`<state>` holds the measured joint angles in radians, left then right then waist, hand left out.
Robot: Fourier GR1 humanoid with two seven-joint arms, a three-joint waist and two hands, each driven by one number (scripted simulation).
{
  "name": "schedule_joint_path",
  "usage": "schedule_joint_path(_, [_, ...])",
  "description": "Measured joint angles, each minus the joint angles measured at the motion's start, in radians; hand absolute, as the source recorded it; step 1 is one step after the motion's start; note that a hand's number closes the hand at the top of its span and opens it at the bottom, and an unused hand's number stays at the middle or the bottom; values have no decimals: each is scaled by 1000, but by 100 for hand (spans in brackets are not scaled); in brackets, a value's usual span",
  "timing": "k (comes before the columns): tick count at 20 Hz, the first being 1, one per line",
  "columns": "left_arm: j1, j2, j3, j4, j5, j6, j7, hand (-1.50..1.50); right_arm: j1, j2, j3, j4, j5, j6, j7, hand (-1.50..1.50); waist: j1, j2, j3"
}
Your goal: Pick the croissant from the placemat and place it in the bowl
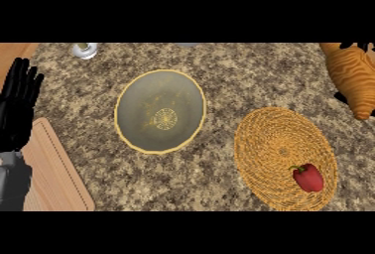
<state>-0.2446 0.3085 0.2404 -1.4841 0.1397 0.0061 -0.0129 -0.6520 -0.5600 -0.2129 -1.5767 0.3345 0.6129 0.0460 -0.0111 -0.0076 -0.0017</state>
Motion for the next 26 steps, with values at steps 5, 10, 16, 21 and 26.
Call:
schedule_joint_path(5, [-5, -7, -6, 3, -11, 4, -6, 0, -127, 92, 44, -62, -84, 43, 247, 150, 9, 3, 0])
schedule_joint_path(10, [-3, -24, -15, 16, -22, 9, -27, 0, -225, 202, 150, -58, -75, 27, 399, 150, 16, 5, 0])
schedule_joint_path(16, [-14, -25, -16, 10, -23, 10, -15, 0, -296, 351, 291, 3, -2, -23, 507, 150, 21, 7, 1])
schedule_joint_path(21, [-28, -18, -16, 2, -23, 8, 1, 0, -304, 465, 390, 102, 92, -104, 510, 150, 23, 8, 1])
schedule_joint_path(26, [-18, -26, -21, -20, -25, 8, 7, 0, -280, 525, 489, 248, 223, -234, 440, 150, 27, 10, 1])
